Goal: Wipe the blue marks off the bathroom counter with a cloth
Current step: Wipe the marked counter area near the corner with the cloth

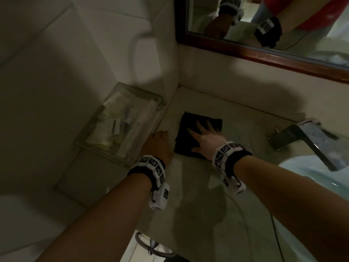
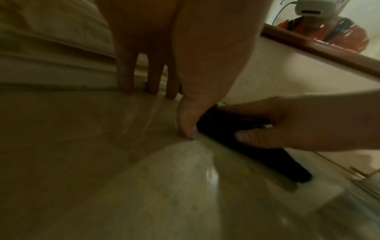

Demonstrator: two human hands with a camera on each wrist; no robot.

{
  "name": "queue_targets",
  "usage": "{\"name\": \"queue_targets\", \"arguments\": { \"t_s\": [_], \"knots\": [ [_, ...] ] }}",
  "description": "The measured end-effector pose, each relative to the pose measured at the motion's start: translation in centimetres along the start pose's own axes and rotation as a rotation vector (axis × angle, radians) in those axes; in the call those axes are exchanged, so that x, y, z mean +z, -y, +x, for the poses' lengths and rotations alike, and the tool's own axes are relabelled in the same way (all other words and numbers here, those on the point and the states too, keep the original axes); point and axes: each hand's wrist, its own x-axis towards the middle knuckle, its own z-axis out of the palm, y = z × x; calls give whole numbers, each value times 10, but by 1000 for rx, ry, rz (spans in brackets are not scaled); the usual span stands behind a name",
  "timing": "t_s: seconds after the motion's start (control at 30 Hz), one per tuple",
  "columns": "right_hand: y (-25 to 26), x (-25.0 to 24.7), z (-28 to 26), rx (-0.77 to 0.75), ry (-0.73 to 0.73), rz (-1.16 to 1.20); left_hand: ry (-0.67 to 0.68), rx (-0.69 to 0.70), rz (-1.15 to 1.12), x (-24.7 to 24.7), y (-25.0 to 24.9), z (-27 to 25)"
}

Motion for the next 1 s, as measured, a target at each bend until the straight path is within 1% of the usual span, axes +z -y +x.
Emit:
{"name": "queue_targets", "arguments": {
  "t_s": [0.07,0.2,0.4,0.57,0.77,0.87,1.0],
  "knots": [
    [13,-4,11,-15,-4,-11,-38,-34,-4,0,-2,1],
    [31,-14,31,-34,18,-49,-22,-53,6,-1,-1,3],
    [38,-28,55,-16,87,-66,-30,-58,62,-2,-4,2],
    [38,-35,59,12,130,-70,-6,-64,56,-5,-7,7],
    [25,-32,51,14,99,-18,25,-76,37,-12,-11,5],
    [10,-30,46,73,109,33,26,-62,-1,-13,-11,3],
    [-20,-29,31,169,114,105,50,-20,38,-15,-10,4]
  ]
}}
